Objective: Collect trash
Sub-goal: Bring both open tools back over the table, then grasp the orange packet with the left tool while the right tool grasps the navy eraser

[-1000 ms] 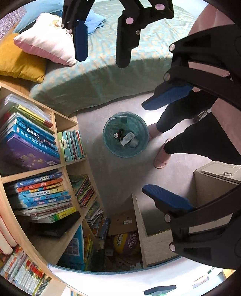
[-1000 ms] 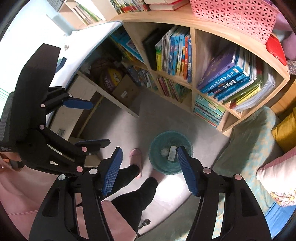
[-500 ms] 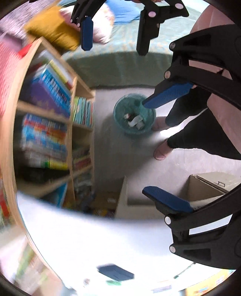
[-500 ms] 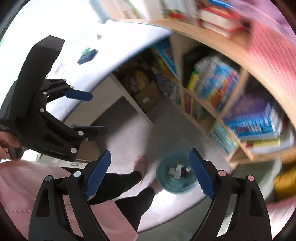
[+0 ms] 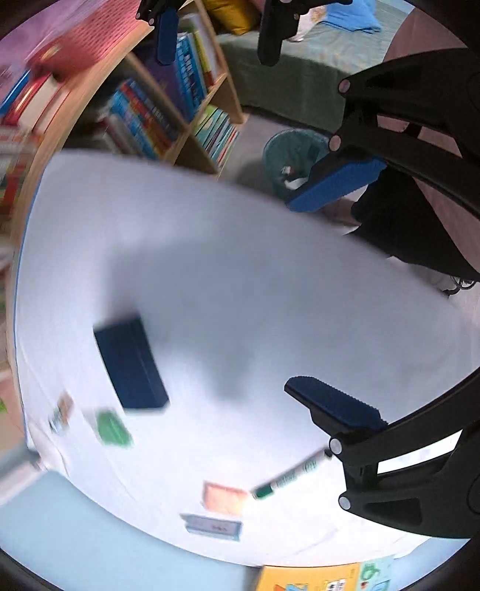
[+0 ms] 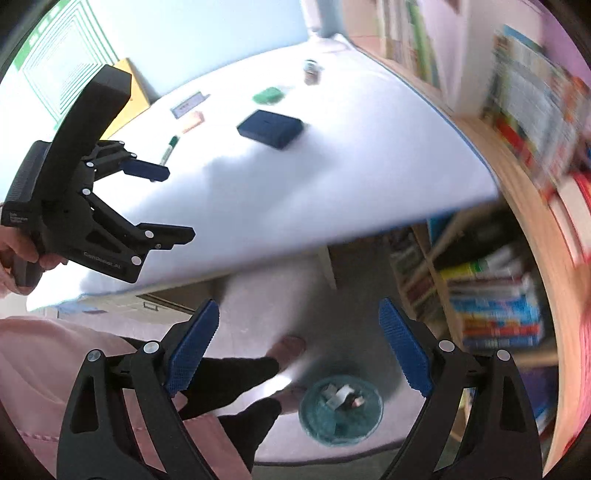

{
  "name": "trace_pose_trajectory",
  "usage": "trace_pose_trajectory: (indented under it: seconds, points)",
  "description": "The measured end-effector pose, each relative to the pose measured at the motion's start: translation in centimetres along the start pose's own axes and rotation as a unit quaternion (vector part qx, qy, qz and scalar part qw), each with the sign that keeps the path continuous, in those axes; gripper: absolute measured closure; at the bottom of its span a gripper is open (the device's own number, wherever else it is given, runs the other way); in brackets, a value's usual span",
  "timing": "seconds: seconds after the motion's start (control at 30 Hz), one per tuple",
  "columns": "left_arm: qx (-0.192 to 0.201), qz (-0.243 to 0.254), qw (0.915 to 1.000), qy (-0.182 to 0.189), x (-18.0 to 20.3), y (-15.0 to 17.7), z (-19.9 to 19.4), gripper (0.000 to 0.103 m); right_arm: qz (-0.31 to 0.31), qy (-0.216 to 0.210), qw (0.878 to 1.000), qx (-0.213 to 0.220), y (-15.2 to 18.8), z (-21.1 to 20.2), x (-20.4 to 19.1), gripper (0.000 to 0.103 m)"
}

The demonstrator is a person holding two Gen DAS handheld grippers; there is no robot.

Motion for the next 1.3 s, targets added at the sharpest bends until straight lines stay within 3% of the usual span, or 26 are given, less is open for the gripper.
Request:
trace_pose_trajectory:
  seconds: [0.57, 1.3]
  points:
    - [-0.004, -0.089, 0.9957, -0.027, -12.4, -0.6, 1.4, 0.014, -0.100, -0.029, 0.994, -0.027, -10.5, 7.4, -5.0, 0.015]
    - [-0.016, -0.144, 0.9891, -0.025, -22.0, -1.9, 5.3, 0.009, -0.136, -0.034, 0.987, -0.080, -15.7, 15.2, -5.8, 0.015]
Point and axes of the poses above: each gripper's, at about its wrist camera, not at the fingertips, and z roughly the way its jaws point, x to its right, y to its underside, the point moved 10 cm from there along z, roughly the way its jaws point, and after that the axes turned 5 degrees about x, right-handed, at the moved point
